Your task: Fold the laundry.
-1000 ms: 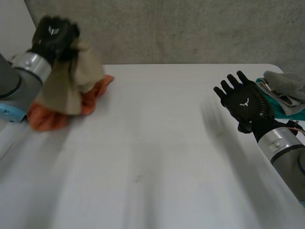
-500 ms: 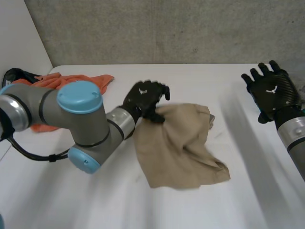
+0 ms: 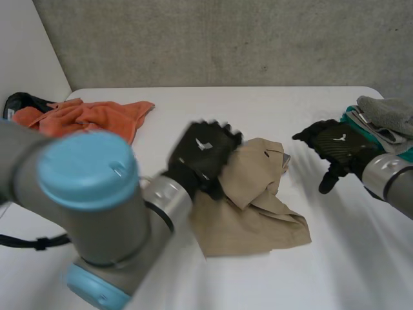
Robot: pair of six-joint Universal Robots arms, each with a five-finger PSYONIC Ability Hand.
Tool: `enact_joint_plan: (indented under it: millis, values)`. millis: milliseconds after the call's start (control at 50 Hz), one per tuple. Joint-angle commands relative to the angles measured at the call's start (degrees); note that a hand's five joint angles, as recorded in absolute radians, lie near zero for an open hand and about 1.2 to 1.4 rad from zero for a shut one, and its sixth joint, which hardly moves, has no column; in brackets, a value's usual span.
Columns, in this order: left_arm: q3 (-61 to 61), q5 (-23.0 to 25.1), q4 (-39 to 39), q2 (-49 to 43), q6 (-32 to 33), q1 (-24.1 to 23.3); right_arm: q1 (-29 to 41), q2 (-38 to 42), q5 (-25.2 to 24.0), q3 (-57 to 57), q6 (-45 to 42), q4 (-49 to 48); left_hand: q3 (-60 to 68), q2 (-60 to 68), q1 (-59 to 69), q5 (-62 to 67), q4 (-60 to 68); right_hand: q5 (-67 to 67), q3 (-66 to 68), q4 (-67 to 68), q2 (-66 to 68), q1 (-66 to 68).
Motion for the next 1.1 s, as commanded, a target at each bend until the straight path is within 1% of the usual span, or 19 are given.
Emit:
enact_joint_plan:
  millis: [20, 140, 160, 180, 220, 240, 260, 280, 380, 460, 500, 540, 600, 640, 720, 960, 1000, 1080, 1100]
  values:
    - [1.95, -0.01, 5.98, -9.96, 4.33, -3.50, 4.69, 10.06, -2.74, -9.15, 0.44, -0.75, 0.63, 0.96, -0.39, 2.01, 1.36, -2.57, -1.86, -2.13, -2.34, -2.89]
    - [5.20, -0.88, 8.54, -15.51, 11.20, -3.50, 8.03, 14.72, -2.30, -11.97, 0.97, -1.27, 3.65, 3.98, 2.63, 5.03, 4.38, 5.24, 5.95, 5.68, 5.46, 4.92]
    - [5.56, -0.97, 8.63, -15.86, 12.16, -3.41, 9.00, 15.51, -2.30, -11.97, 1.49, -1.97, 5.50, 5.82, 4.48, 6.88, 6.23, 10.42, 11.12, 10.86, 10.64, 10.10]
    - [5.91, -1.41, 8.72, -16.22, 13.65, -2.98, 9.35, 15.78, -2.21, -11.97, 1.93, -2.50, 12.35, 12.67, 11.32, 13.73, 13.07, 15.13, 15.84, 15.57, 15.36, 14.81]
    - [6.09, -1.85, 8.72, -16.22, 14.46, -2.36, 10.06, 16.05, -2.03, -12.06, 3.07, -3.90, 28.67, 28.99, 27.65, 30.05, 29.39, 33.57, 34.28, 34.01, 33.80, 33.25]
    - [6.09, -2.38, 8.81, -16.22, 14.81, -1.57, 10.32, 15.96, -1.42, -12.15, 4.56, -5.65, 45.55, 45.87, 44.53, 46.93, 46.28, 57.49, 58.20, 57.94, 57.72, 57.18]
    - [6.18, -2.64, 8.90, -16.22, 14.81, -1.22, 10.32, 15.79, -1.07, -12.15, 5.36, -6.71, 52.88, 53.20, 51.86, 54.26, 53.61, 67.33, 68.04, 67.77, 67.56, 67.01]
    - [6.26, -2.82, 8.98, -16.13, 14.81, -0.87, 10.41, 15.52, -0.46, -12.24, 6.32, -7.85, 57.43, 57.75, 56.41, 58.81, 58.15, 67.43, 68.14, 67.87, 67.66, 67.11]
    - [8.19, -2.91, 11.70, -13.85, 15.42, 0.63, 10.50, 12.02, 5.52, -14.17, 9.06, -15.59, 57.47, 57.80, 56.45, 58.85, 58.20, 67.43, 68.14, 67.87, 67.66, 67.11]
    - [12.06, -2.65, 15.13, -9.29, 14.81, 5.01, 10.68, 6.39, 8.95, -16.01, 10.11, -20.77, 57.47, 57.80, 56.45, 58.85, 58.20, 67.43, 68.14, 67.87, 67.66, 67.11]
    - [14.34, -2.21, 16.19, -6.30, 14.29, 8.71, 10.76, 3.75, 9.66, -16.89, 11.42, -24.55, 57.47, 57.80, 56.45, 58.85, 58.20, 67.43, 68.14, 67.87, 67.66, 67.11]
    - [15.84, -1.42, 16.10, -4.63, 12.97, 10.20, 10.85, 2.34, 9.83, -17.16, 12.74, -27.01, 57.47, 57.80, 56.45, 58.85, 58.20, 67.43, 68.14, 67.87, 67.66, 67.11]
    - [17.60, 2.35, 15.93, -1.72, 6.92, 11.53, 11.20, 0.15, 10.27, -17.25, 15.73, -29.75, 57.47, 57.80, 56.45, 58.85, 58.20, 67.43, 68.14, 67.87, 67.66, 67.11]
    - [17.60, 6.30, 15.75, -0.41, 1.05, 11.79, 11.47, -1.44, 9.83, -17.07, 17.49, -29.23, 57.47, 57.80, 56.45, 58.85, 58.20, 67.43, 68.14, 67.87, 67.66, 67.11]
    - [16.73, 10.44, 14.01, 0.56, -5.30, 11.79, 11.47, -5.48, 9.92, -15.49, 18.90, -26.42, 57.47, 57.80, 56.45, 58.85, 58.20, 67.43, 68.14, 67.87, 67.66, 67.11]
    - [7.68, 11.51, -0.58, -1.27, -5.93, 15.57, 11.29, -5.93, 9.39, -11.01, 18.11, -11.57, 57.47, 57.80, 56.45, 58.85, 58.20, 67.43, 68.14, 67.87, 67.66, 67.11]
    - [5.66, 11.59, -2.34, -2.15, -6.02, 16.18, 11.29, -4.61, 9.31, -10.40, 18.02, -9.54, 57.47, 57.80, 56.45, 58.85, 58.20, 59.13, 59.84, 59.57, 59.36, 58.81]
    - [0.21, 11.59, -4.64, -2.42, -5.93, 16.36, 11.03, -0.13, 9.57, -9.60, 17.15, -5.76, 57.47, 57.80, 56.45, 58.85, 58.20, 29.54, 30.25, 29.98, 29.77, 29.22]
    - [-1.71, 11.59, -4.73, -2.16, -5.93, 16.10, 11.20, 1.44, 9.92, -9.51, 16.45, -4.01, 50.83, 51.16, 49.81, 52.21, 51.56, 20.48, 21.19, 20.93, 20.71, 20.17]
